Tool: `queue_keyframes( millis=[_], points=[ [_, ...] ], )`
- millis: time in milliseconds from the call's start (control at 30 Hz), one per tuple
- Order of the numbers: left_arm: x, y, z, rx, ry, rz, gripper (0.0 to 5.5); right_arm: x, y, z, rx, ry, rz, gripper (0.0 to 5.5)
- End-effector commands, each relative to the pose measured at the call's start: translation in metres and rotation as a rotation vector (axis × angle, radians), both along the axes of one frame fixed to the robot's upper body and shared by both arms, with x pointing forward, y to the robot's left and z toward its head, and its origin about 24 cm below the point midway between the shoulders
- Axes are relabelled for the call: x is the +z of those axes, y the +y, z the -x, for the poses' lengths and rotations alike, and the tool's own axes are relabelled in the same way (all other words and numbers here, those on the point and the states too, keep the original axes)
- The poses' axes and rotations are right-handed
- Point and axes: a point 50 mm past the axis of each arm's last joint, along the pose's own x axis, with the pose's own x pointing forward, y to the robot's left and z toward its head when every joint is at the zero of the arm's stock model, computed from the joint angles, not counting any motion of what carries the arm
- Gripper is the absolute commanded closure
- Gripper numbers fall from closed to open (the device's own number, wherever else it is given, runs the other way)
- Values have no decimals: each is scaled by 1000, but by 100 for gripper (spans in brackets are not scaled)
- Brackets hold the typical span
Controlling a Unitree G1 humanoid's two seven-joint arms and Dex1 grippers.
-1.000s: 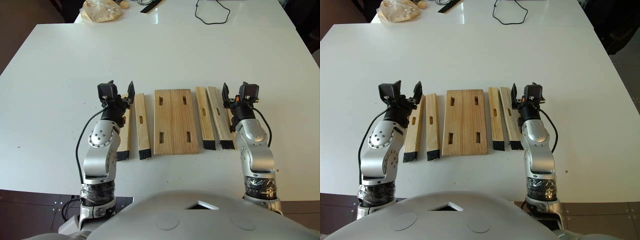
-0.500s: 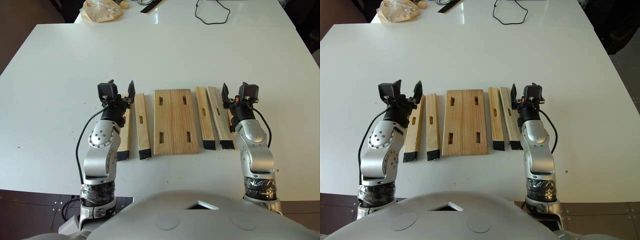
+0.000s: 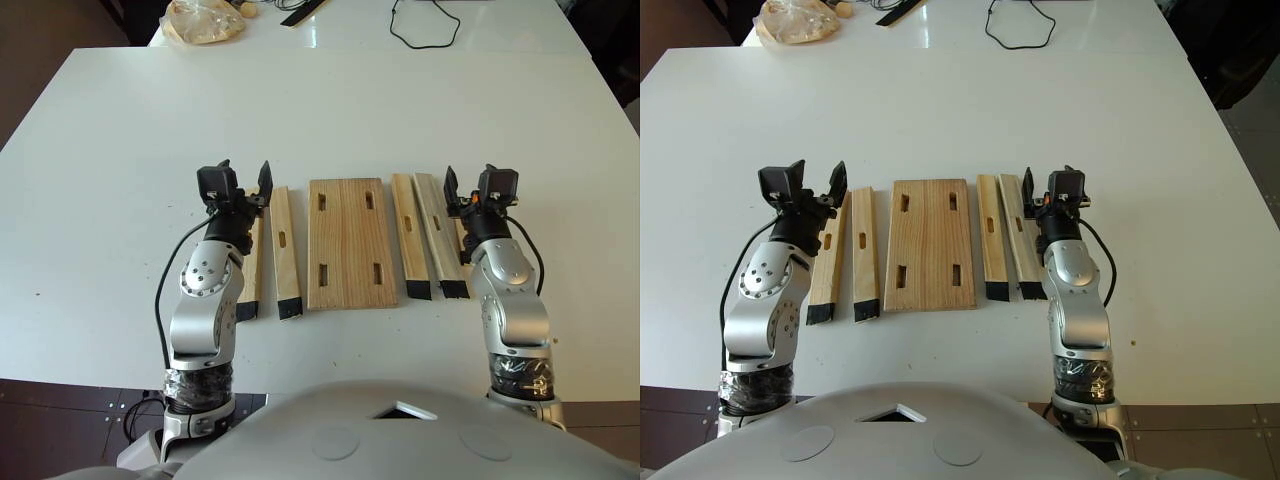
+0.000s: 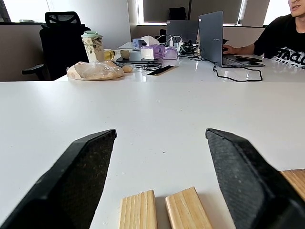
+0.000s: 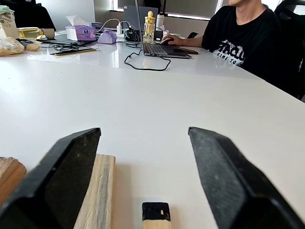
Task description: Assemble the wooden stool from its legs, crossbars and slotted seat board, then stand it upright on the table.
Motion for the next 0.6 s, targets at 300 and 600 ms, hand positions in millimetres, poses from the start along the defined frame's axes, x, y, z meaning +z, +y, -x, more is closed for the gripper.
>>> queue_keyframes(
  millis=[300, 600],
  points=[
    [-2, 3, -1, 19, 18, -23, 202, 0, 1, 0, 3, 4, -8, 210],
    [-3, 4, -1, 33, 24, -29, 202, 1, 1, -2, 5, 3, -8, 210]
  ],
)
